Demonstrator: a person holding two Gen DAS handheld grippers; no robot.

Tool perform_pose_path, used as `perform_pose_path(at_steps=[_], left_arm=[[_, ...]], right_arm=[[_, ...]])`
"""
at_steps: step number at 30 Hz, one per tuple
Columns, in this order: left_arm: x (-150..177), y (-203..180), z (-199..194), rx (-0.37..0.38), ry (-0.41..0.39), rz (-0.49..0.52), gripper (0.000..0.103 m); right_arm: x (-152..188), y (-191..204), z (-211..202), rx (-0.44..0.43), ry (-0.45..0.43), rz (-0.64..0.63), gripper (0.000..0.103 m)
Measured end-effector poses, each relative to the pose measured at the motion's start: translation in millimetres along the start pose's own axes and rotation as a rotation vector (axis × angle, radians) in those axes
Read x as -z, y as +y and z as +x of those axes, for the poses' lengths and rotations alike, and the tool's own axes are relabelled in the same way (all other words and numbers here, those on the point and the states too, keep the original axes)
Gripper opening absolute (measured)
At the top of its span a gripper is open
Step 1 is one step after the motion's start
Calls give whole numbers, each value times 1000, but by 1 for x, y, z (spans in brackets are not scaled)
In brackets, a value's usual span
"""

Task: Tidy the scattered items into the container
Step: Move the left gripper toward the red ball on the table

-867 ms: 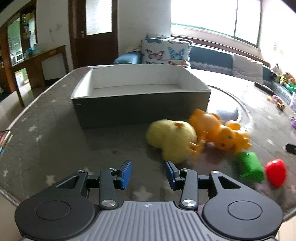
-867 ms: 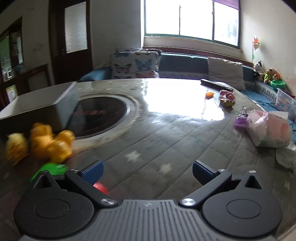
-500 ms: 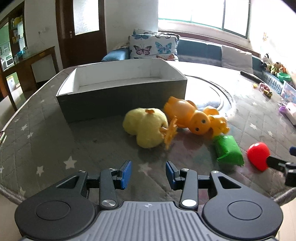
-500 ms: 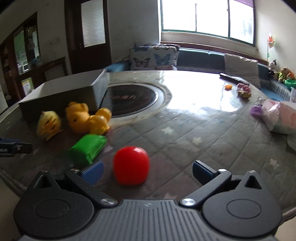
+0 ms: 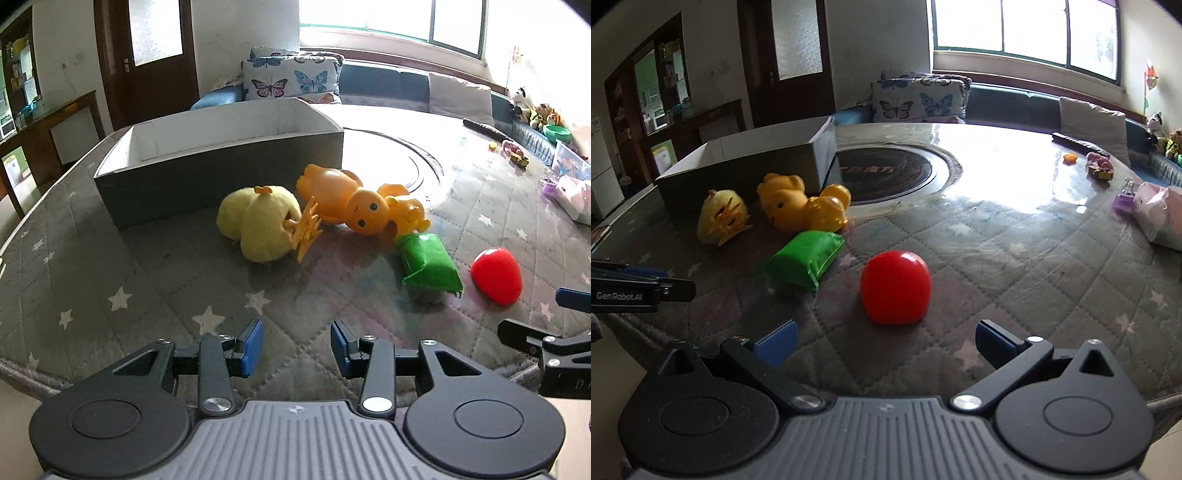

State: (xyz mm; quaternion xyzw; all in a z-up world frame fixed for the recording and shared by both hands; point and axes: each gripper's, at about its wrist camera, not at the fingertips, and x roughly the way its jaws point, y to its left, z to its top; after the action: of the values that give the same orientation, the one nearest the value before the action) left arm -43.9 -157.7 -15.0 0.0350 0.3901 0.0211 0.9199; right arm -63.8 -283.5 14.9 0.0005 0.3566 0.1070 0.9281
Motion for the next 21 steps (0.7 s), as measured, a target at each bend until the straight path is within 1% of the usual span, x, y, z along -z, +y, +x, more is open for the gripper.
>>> perform_pose_path(at_steps=[3, 10, 12, 13, 15, 21], left_arm=[[-3, -19, 0, 9, 8, 0, 43], [5, -63, -12, 31, 10, 15, 43], [9, -55, -12, 44, 11, 22, 43], [8, -44, -11, 52, 12, 28, 43], [3, -37, -10, 60, 15, 34, 43], [-4, 12, -8, 86, 19, 51, 43]], right_arm=[[3, 3, -1, -5, 5, -5, 103], [6, 9, -4, -14, 4, -19, 103], [7, 10, -5, -14, 4, -19, 103], [7, 10, -5, -14, 3, -18, 103], [7, 10, -5, -14, 3, -19, 103], [8, 14, -6, -22, 3, -31, 103]])
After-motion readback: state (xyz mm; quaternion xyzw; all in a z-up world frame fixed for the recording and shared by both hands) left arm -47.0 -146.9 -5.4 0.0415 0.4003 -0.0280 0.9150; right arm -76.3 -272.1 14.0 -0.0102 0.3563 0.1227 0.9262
